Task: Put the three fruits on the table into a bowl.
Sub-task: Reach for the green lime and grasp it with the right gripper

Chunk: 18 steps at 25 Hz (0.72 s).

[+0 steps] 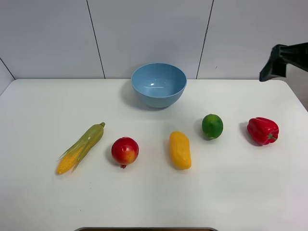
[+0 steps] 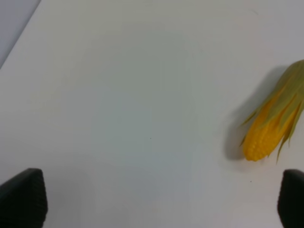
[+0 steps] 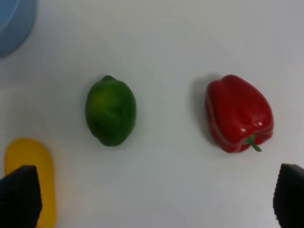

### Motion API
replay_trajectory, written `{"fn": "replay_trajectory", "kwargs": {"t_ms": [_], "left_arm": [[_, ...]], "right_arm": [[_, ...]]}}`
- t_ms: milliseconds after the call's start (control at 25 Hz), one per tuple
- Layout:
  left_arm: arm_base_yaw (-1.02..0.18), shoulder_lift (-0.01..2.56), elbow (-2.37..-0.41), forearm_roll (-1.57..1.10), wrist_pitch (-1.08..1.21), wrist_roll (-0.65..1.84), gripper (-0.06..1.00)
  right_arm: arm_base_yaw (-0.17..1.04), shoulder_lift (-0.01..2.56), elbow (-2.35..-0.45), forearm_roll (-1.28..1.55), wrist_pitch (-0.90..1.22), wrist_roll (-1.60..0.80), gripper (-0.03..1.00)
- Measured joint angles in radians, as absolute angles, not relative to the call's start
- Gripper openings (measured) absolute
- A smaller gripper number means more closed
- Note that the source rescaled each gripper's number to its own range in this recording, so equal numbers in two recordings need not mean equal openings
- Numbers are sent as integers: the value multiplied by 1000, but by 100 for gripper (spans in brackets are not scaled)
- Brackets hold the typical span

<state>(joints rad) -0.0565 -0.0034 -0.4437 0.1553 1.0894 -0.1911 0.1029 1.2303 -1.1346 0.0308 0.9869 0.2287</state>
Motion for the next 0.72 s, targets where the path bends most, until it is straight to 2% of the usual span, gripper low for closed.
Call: {"fn": "replay_trajectory", "kwargs": {"t_ms": [320,720], "left_arm": [[-56,-3,-444,155,1089,-191,100],[-56,-3,-444,155,1089,-191,100]], "right_arm": [[210,1445,-1198,9,923,335,100],[247,1620,-1198,-51,902,374,100]]}}
